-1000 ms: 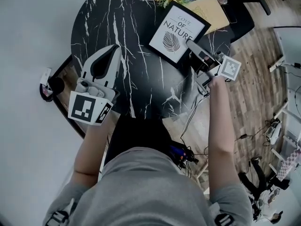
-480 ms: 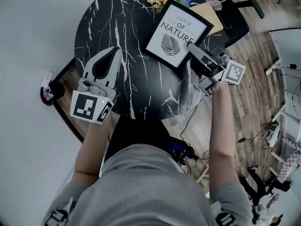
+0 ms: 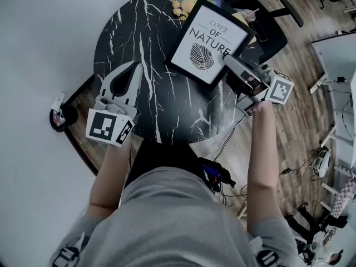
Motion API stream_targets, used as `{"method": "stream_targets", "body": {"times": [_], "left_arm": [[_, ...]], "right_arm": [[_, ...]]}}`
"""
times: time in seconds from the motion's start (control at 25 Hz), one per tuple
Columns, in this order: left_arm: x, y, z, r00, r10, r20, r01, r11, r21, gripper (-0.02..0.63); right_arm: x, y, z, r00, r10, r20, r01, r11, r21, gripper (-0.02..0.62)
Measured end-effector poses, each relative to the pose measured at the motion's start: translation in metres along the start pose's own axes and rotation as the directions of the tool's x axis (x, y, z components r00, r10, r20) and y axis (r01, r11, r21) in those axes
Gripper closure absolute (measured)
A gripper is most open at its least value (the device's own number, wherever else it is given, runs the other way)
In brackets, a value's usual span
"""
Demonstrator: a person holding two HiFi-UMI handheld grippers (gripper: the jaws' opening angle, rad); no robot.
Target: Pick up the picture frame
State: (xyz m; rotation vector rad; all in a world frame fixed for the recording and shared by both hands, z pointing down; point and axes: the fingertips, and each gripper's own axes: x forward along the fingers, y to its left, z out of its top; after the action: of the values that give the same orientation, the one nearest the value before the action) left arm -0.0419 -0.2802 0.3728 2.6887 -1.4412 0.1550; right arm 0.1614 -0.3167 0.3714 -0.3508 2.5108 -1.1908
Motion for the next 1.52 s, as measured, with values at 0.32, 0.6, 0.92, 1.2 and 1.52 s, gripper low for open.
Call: {"method": "stream_targets", "body": {"times": [0.32,0.6,0.92,1.2,1.52], "left_arm": [[-0.014,0.002,0.015,0.999,0.006,0.032,-0.006,1.0,0.016,0.6],[-0.028,-0.001,0.035,0.997,-0.01,0.076,0.007,0.999,0.035,0.6],[-0.036,-0.001,0.056,0.994,-0.027,0.104,0.021,0.998,0.057,0.6],[-0.036,-0.005,0.075,0.992,-0.043,0.115,0.035,0.997,0.069,0.6],[-0.032,-0.005,0.081,0.99,-0.053,0.129,0.043,0.996,0.077,0.6]], "right_arm": [[0.002,0.045,0.009,1.0,0.019,-0.003,-0.019,0.997,-0.077,0.523],[0.001,0.086,0.011,0.999,0.029,0.015,-0.027,0.991,-0.129,0.523],[0.01,0.13,0.011,0.998,0.068,-0.003,-0.067,0.981,-0.182,0.523],[0.014,0.152,0.013,0.996,0.083,-0.029,-0.087,0.978,-0.191,0.523],[0.015,0.161,0.014,0.995,0.091,-0.038,-0.097,0.975,-0.202,0.523]]}}
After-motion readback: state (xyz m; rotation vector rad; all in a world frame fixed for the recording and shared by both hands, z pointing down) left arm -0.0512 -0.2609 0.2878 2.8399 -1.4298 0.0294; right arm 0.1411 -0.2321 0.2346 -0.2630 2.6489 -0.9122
